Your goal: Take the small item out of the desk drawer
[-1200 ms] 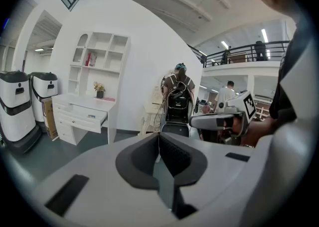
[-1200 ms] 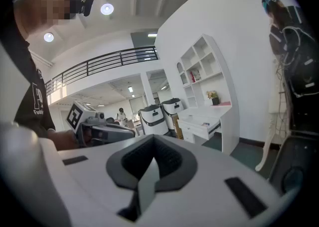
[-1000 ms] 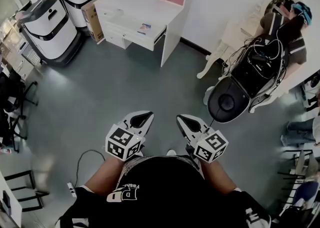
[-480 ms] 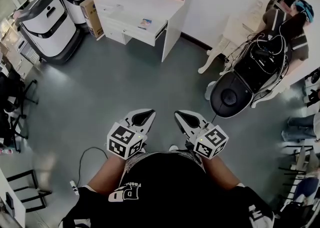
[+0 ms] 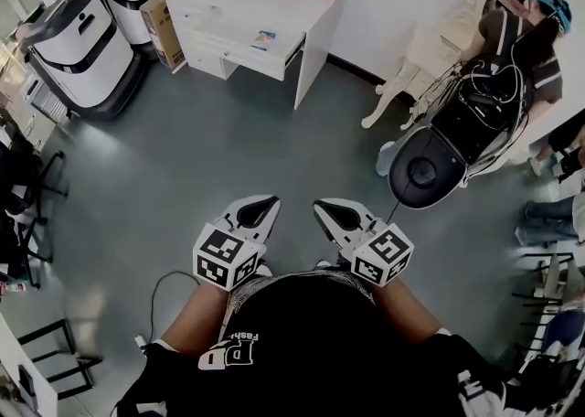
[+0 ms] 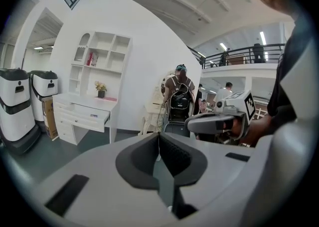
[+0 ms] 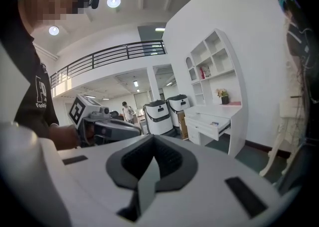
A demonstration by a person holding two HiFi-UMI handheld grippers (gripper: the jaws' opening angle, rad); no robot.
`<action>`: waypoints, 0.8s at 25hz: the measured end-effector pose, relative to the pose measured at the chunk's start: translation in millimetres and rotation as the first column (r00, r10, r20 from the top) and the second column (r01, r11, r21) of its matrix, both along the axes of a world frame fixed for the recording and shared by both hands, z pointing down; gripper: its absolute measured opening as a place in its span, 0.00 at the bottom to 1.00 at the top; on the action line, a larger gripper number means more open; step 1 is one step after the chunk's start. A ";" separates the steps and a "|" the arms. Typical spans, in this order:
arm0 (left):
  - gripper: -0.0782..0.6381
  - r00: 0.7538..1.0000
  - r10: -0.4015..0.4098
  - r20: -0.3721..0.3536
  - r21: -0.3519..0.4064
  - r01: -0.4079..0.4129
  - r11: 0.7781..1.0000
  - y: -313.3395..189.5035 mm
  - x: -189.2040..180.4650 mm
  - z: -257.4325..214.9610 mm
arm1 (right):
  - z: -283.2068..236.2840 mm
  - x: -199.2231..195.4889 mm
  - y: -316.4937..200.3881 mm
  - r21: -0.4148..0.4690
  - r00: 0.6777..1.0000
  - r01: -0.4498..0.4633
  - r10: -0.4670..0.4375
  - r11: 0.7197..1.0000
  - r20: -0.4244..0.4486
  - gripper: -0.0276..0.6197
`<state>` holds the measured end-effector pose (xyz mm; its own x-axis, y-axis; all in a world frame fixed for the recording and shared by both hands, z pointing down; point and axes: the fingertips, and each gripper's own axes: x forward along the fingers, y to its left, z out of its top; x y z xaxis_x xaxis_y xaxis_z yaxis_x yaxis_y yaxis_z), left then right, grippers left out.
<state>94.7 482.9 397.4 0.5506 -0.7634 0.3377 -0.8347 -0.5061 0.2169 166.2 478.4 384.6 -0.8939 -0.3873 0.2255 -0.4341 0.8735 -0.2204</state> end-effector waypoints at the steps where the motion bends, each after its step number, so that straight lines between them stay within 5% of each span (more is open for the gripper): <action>1: 0.13 1.000 0.002 -0.004 0.001 -0.002 1.000 0.1 -4.1 0.2 | 0.5 -3.9 0.2 0.002 1.000 -0.004 0.004 1.000 -0.003 0.06; 20: 0.13 0.999 0.049 -0.004 -0.023 -0.049 0.999 25.1 -68.2 12.7 | 2.4 -65.1 21.8 0.003 0.997 -0.072 0.072 0.997 -0.007 0.06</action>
